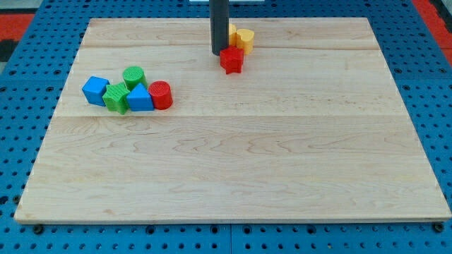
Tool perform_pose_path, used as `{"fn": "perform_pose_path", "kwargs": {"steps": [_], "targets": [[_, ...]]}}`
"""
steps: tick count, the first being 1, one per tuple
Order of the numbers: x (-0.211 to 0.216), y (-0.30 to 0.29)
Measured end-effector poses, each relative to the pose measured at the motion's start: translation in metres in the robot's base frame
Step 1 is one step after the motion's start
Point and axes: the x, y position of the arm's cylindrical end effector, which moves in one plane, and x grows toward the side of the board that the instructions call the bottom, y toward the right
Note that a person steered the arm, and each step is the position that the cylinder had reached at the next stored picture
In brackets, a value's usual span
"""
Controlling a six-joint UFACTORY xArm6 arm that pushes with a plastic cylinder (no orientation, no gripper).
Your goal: Move the red star parallel to the red circle
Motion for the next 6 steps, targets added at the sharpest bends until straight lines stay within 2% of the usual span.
{"fn": "perform_pose_path", "kwargs": {"steps": [2, 3, 4, 5, 6], "targets": [[0.019, 0.072], [0.058, 0.098], [0.069, 0.151], [0.089, 0.118], [0.080, 0.006]]}}
